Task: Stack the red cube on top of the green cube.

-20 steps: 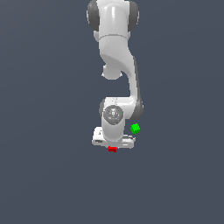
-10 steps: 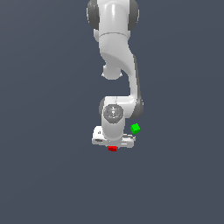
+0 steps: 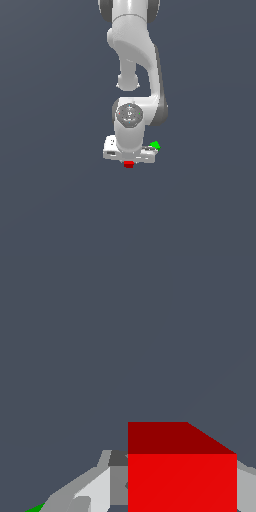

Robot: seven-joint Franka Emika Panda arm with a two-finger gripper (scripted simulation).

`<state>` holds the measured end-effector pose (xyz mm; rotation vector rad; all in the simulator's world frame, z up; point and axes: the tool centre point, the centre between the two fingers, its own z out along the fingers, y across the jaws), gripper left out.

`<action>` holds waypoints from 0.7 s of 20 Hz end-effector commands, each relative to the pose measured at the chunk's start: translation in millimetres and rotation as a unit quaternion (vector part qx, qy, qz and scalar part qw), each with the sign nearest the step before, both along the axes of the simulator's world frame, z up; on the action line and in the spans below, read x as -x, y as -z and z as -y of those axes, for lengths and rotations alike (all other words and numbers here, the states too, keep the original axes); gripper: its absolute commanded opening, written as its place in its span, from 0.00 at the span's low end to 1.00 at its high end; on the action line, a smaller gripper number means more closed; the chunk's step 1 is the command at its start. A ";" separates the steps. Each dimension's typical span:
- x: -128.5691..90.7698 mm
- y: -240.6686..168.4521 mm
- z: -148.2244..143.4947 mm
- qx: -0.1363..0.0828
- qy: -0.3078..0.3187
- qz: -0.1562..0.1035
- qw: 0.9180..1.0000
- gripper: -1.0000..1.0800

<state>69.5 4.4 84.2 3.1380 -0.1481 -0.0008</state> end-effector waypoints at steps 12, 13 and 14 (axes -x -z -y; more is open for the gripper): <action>-0.7 -34.4 -0.8 0.000 0.000 0.001 1.000 0.00; 0.0 -34.0 -1.6 0.000 0.000 0.001 1.000 0.00; 1.0 -33.5 -2.6 0.000 0.000 0.001 1.000 0.00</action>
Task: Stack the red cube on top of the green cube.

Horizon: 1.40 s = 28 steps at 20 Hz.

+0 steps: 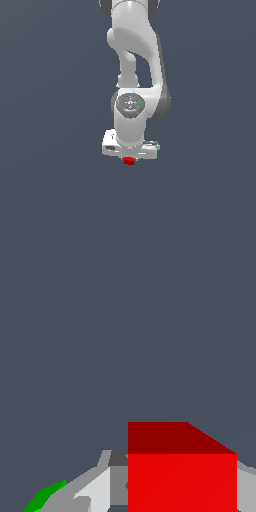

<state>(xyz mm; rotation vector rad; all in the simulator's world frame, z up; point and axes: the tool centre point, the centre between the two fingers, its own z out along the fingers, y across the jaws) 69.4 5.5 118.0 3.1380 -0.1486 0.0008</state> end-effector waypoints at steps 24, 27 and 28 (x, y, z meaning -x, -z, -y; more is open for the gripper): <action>95.5 50.0 -115.9 0.000 0.000 0.000 1.000 0.00; 103.0 54.4 -126.2 0.000 0.000 0.000 1.000 0.00; 104.6 55.4 -128.5 0.000 0.000 0.000 1.000 0.00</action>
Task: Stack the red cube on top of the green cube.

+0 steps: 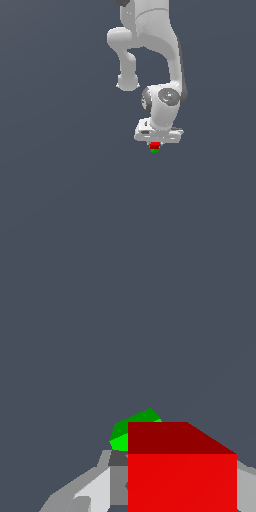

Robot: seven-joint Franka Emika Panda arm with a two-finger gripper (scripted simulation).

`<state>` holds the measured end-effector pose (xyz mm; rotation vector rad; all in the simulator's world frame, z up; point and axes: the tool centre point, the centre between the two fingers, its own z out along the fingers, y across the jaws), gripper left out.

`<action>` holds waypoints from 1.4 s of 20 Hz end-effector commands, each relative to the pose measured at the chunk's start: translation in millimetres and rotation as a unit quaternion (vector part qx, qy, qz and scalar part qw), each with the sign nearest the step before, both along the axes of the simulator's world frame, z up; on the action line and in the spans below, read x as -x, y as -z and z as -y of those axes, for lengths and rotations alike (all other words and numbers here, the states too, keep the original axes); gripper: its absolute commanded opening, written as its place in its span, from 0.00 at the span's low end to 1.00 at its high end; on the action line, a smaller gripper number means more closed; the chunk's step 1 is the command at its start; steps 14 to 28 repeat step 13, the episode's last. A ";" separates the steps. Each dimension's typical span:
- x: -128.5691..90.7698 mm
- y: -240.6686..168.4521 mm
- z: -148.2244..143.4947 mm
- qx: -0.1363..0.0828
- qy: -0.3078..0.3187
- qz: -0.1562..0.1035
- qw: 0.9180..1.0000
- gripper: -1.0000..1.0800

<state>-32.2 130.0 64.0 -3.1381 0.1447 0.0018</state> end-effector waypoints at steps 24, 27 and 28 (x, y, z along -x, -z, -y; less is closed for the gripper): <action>5.0 2.7 -6.9 0.000 0.001 0.001 1.000 0.96; 5.0 2.7 -6.9 0.000 0.001 0.001 1.000 0.96; 5.0 2.7 -6.9 0.000 0.001 0.001 1.000 0.96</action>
